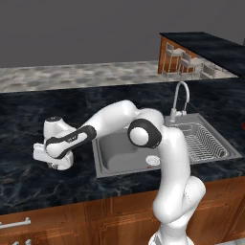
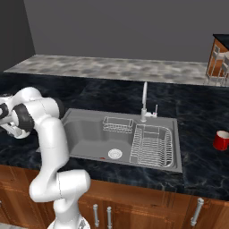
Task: Clear the mugs and bowl far away from the sink.
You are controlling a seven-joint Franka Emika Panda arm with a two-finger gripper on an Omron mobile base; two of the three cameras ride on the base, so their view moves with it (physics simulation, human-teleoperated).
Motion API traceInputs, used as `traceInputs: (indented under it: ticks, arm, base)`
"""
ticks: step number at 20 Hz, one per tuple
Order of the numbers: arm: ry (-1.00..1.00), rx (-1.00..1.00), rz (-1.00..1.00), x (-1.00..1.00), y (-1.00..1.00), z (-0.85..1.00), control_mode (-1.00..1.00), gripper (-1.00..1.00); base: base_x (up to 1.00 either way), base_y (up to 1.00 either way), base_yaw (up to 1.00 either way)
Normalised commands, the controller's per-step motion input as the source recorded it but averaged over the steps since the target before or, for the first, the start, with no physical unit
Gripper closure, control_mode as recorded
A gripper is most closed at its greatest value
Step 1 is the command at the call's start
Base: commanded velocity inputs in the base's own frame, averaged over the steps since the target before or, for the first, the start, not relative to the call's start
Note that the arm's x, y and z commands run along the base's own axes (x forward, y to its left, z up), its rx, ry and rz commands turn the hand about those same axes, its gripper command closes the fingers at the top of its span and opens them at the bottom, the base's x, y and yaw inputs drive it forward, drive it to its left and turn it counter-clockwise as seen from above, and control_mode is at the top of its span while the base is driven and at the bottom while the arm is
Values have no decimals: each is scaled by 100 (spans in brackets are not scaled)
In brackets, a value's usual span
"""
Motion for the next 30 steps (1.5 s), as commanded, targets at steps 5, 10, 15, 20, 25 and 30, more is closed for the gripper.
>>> traceInputs:
  ticks: [5,10,15,20,25,30]
  arm:
    - [-13,0,0,-32,0,51,-100,100]
    - [-17,0,0,-60,-7,60,-100,100]
    - [-15,3,-2,-75,-52,47,-100,100]
    - [-12,14,-5,-63,-82,51,-100,100]
    - [-7,19,-3,-48,-87,78,-100,100]
    - [-1,21,0,-45,-83,79,-100,100]
  base:
    - [0,0,0]
    - [0,0,0]
    - [0,0,0]
    - [0,0,0]
    - [0,0,0]
    - [0,0,0]
